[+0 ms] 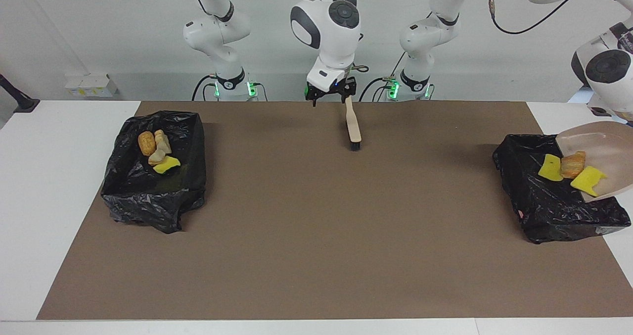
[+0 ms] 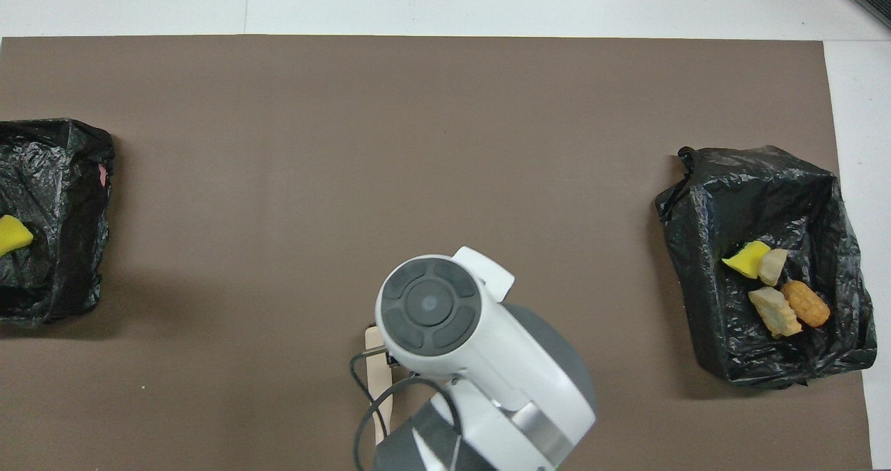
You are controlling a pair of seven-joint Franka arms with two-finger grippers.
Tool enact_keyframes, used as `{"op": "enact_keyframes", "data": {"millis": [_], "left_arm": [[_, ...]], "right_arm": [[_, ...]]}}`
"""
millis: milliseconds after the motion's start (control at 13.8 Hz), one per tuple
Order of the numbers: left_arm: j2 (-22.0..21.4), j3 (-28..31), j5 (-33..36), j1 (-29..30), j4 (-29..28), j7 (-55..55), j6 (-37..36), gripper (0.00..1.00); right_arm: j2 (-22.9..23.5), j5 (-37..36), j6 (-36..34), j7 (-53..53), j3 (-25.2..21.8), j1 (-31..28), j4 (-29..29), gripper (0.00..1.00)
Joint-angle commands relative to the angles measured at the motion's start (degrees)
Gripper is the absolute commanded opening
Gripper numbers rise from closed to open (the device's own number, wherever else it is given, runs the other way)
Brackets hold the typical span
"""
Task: Sweep and dump trash in bin
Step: 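Bring the dustpan back toward mid-table with the left gripper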
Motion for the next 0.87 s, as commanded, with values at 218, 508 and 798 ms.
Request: {"op": "enact_keyframes", "data": {"millis": [218, 508, 798], "left_arm": [[-3.87, 0.83, 10.96, -6.72, -2.62, -4.48, -11.86, 0.0], [-4.49, -0.04, 4.93, -10.75, -1.39, -6.4, -14.67, 0.0], [-3.87, -0.04, -12.47, -16.73, 0.02, -15.7, -19.77, 0.0]], "right_arm": [[0.05, -5.65, -4.8, -15.3, 0.73, -10.95, 5.54, 1.0], [0.05, -6.17, -4.62, -33.75, -0.41, -21.67, 9.06, 1.0], [0.13, -11.44, -3.66, -36.69, -0.59, -29.41, 9.94, 1.0]]}}
